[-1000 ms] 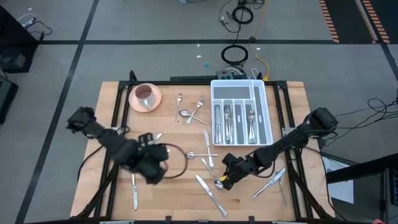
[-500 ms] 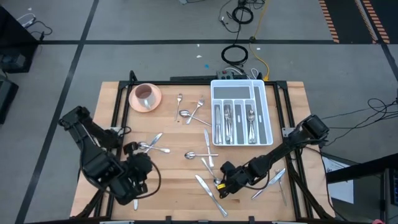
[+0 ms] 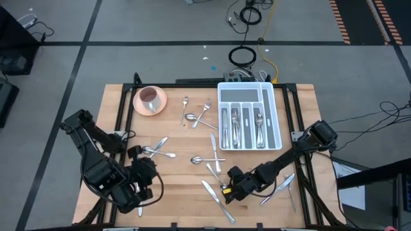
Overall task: Sort silverware
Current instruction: Put the silver spoon into the white silverware tray
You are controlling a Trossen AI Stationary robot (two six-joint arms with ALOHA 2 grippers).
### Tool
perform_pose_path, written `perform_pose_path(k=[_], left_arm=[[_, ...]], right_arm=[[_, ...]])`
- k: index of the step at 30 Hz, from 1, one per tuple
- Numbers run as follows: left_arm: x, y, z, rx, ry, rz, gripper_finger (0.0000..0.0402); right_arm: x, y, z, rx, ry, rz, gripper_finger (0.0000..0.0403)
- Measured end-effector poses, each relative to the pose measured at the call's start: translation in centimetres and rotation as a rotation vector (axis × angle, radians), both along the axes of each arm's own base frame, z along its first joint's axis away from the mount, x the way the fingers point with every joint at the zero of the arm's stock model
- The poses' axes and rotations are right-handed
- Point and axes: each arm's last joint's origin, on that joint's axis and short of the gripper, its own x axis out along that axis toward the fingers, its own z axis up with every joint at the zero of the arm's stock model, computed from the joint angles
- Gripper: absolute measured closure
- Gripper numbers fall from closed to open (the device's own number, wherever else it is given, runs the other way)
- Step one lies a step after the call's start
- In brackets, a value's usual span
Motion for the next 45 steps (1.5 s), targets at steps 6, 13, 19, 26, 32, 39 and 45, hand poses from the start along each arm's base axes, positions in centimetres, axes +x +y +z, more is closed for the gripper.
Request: perform_pose_path(k=[6, 13, 19, 26, 32, 39, 45], left_arm=[[0.0, 0.1, 0.0, 0.048, -0.017, -0.021, 0.0263], [-0.2, 0.3, 0.0, 0.077, 0.002, -0.020, 0.0263], [-0.1, 0.3, 0.0, 0.083, -0.003, -0.020, 0.0263], [-0.2, 0.3, 0.1, 0.100, -0.023, -0.022, 0.0263], [-0.2, 0.3, 0.1, 0.107, -0.033, -0.019, 0.0263], [-0.2, 0.3, -0.3, 0.116, -0.029, -0.012, 0.0263], [-0.1, 0.2, -1.6, 0.121, -0.021, 0.020, 0.0263]], right_arm=[[0.1, 0.0, 0.1, -0.005, -0.010, 0.005, 0.0397], [1.5, 1.3, 4.0, -0.019, -0.067, 0.075, 0.0402], [1.6, 0.6, 11.8, -0.147, 0.071, 0.189, 0.0402], [-1.7, -4.0, 21.2, -0.334, 0.452, 0.374, 0.0403], [-1.8, -7.4, 23.1, -0.391, 0.352, 0.634, 0.0403], [-1.5, -12.0, 20.5, -0.422, 0.450, 0.761, 0.0403], [-2.5, -16.5, 16.9, -0.403, 0.611, 0.793, 0.0403]])
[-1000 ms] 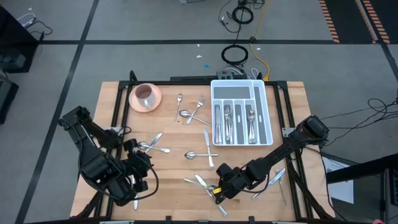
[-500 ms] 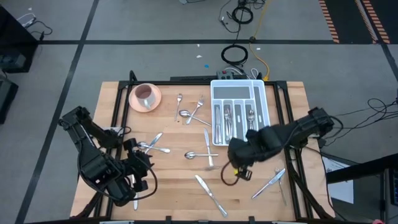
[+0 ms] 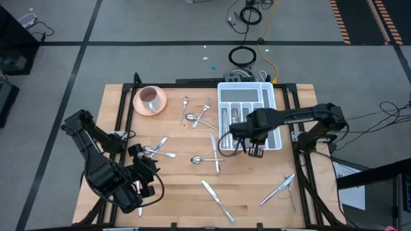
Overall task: Sort silverware
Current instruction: Put the silver spoon into the white silverware tray
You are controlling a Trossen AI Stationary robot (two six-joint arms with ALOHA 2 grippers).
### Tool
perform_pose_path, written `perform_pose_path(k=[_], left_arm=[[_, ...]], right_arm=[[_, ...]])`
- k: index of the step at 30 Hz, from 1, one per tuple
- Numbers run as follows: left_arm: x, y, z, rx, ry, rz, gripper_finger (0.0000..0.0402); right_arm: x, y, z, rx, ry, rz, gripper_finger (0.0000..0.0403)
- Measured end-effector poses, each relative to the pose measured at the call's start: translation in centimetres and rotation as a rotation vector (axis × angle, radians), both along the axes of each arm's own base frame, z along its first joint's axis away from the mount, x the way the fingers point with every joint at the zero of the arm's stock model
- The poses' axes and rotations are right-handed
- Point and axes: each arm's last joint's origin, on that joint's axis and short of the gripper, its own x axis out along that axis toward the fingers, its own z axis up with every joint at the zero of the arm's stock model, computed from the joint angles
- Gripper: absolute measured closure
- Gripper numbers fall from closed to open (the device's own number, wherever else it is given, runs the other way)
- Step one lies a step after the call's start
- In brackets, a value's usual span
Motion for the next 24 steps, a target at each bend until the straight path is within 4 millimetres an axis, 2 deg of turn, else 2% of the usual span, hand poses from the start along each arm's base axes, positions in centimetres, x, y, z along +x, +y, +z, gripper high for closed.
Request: perform_pose_path(k=[6, 15, 24], left_arm=[[0.1, 0.2, -0.9, 0.021, 0.019, 0.016, 0.0263], [0.8, 1.3, -1.4, 0.047, 0.045, 0.064, 0.0263], [1.3, 2.3, -1.2, 0.030, 0.038, 0.126, 0.0263]], right_arm=[[-1.2, -3.1, -1.9, 0.037, 0.092, 0.064, 0.0403], [-1.8, -7.8, -1.8, 0.160, 0.080, 0.250, 0.0403], [-3.8, -13.5, -1.8, 0.207, 0.056, 0.275, 0.0403]])
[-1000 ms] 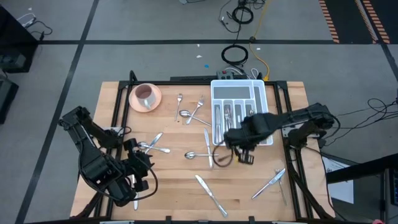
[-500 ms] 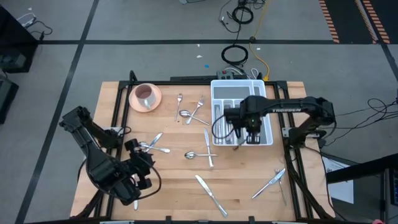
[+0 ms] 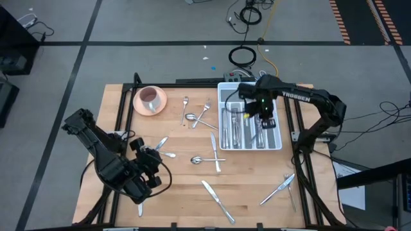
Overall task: Sort silverware
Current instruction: Put the silver spoon into the white silverware tray
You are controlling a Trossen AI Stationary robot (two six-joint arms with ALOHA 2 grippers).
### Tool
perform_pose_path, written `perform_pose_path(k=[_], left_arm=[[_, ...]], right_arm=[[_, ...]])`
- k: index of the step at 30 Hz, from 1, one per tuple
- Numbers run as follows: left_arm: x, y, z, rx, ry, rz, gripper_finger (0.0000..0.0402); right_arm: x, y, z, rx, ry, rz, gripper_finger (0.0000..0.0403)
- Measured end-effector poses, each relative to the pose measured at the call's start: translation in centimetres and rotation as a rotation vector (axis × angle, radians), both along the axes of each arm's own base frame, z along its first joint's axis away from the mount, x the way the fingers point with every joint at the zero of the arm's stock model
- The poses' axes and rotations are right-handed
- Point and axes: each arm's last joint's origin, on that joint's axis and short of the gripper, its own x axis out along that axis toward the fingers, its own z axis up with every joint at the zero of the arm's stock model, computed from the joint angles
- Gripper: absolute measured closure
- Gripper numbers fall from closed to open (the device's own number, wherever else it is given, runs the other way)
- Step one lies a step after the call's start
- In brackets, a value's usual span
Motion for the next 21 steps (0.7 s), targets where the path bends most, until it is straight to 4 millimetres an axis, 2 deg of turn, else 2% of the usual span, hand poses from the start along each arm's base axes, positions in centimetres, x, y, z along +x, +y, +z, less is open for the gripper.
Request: perform_pose_path(k=[6, 10, 14, 21], left_arm=[[0.2, 1.2, 0.5, -0.015, -0.016, 0.040, 0.0263], [0.5, 2.1, 0.2, -0.003, -0.005, 0.072, 0.0263], [0.2, 3.0, -0.4, 0.011, 0.011, 0.094, 0.0263], [0.2, 3.8, -1.1, 0.023, 0.032, 0.123, 0.0263]], right_arm=[[-1.4, -2.5, 0.0, 0.020, -0.009, 0.030, 0.0403], [-1.7, -3.8, -0.7, 0.018, 0.029, 0.072, 0.0403], [-1.2, -4.6, -2.0, 0.065, 0.067, 0.126, 0.0403], [0.2, -5.8, -5.5, 0.133, 0.194, 0.231, 0.0402]])
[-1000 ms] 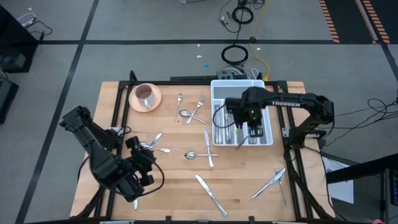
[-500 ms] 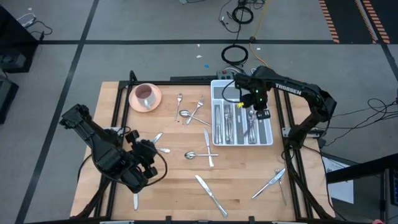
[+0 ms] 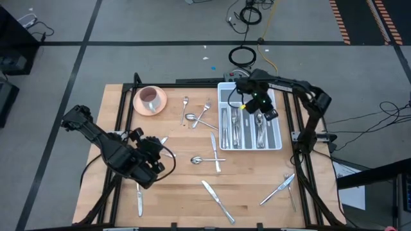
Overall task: Sort silverware
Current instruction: Put the silver spoon into the white silverware tray
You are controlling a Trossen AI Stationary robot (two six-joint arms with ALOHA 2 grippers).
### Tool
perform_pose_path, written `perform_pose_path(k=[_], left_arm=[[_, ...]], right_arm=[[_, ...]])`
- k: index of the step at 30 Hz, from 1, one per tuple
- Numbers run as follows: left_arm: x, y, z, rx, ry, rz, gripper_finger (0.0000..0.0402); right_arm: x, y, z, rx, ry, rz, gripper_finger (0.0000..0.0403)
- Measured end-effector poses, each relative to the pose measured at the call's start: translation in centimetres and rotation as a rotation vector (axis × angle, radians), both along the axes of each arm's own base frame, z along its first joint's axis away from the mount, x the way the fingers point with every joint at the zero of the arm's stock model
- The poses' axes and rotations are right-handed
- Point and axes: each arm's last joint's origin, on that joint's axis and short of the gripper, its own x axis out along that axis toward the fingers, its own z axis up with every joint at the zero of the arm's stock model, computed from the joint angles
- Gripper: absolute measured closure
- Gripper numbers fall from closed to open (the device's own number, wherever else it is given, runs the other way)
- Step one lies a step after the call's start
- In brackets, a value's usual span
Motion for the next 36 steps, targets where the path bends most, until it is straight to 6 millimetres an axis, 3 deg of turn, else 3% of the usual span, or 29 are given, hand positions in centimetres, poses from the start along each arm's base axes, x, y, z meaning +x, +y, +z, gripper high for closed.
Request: perform_pose_path(k=[6, 11, 25, 36], left_arm=[[-0.1, 0.2, -0.9, 0.008, 0.014, 0.032, 0.0263], [-0.1, 0.8, -1.1, 0.006, 0.010, 0.066, 0.0263], [0.0, 1.1, -1.1, 0.011, 0.007, 0.078, 0.0263], [0.0, 1.1, -1.1, 0.012, 0.006, 0.078, 0.0263]], right_arm=[[0.7, -0.6, -2.3, 0.007, 0.105, 0.074, 0.0402], [1.2, -0.4, -2.9, -0.028, 0.151, 0.184, 0.0402], [4.2, 2.1, -3.4, -0.065, 0.039, 0.396, 0.0403], [5.1, 1.7, -3.8, -0.110, -0.067, 0.380, 0.0403]])
